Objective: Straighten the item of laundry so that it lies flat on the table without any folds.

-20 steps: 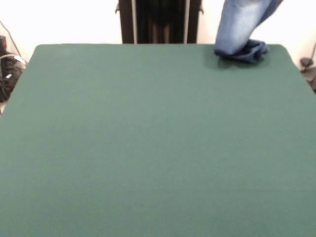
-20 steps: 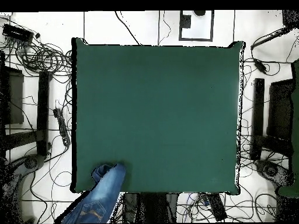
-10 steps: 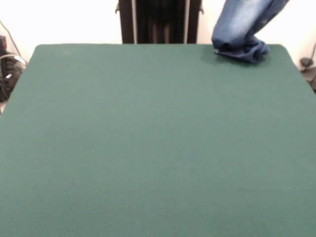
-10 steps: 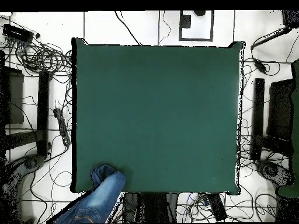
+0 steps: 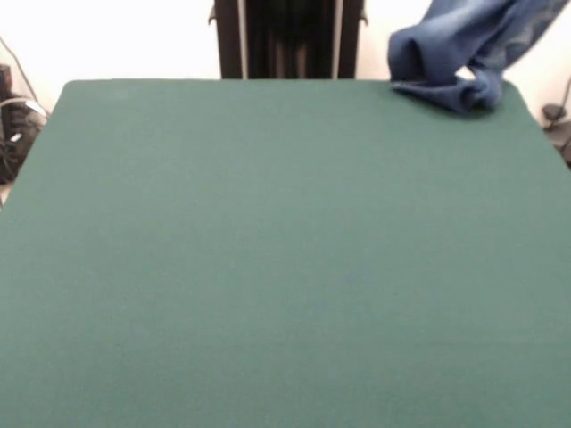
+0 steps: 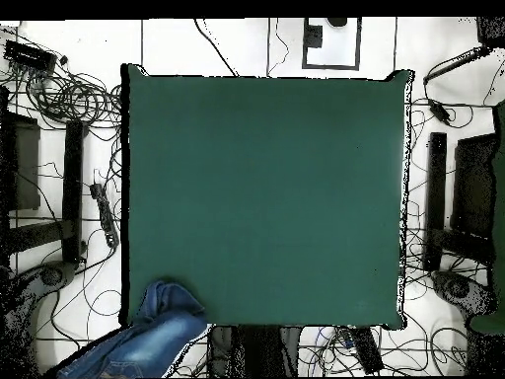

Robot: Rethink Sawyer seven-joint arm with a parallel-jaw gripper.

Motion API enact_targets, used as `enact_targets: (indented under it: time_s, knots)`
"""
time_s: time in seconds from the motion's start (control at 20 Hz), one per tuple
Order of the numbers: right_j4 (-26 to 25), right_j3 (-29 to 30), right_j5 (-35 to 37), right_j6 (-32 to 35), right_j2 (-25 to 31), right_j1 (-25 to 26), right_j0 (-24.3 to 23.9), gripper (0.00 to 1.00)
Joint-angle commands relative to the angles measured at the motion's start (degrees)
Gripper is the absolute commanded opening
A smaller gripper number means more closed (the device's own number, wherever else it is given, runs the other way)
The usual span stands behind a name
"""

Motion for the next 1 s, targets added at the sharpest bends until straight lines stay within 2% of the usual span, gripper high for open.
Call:
enact_targets:
  time_s: [0.05,0.15,0.3,0.55,0.85,1.0]
  knots:
    - [4.32,-5.05,7.51,29.29,2.11,5.38,2.44,0.00]
    - [4.71,-3.16,6.20,28.51,2.08,5.04,1.45,0.00]
    - [5.90,-3.72,6.34,30.50,3.20,4.94,0.60,0.00]
    - [7.35,-10.15,8.67,38.93,4.72,8.22,0.96,0.00]
    - [5.75,-15.86,14.85,47.02,2.61,10.90,2.91,0.00]
    - [4.61,-16.75,17.32,48.67,1.70,10.74,3.98,0.00]
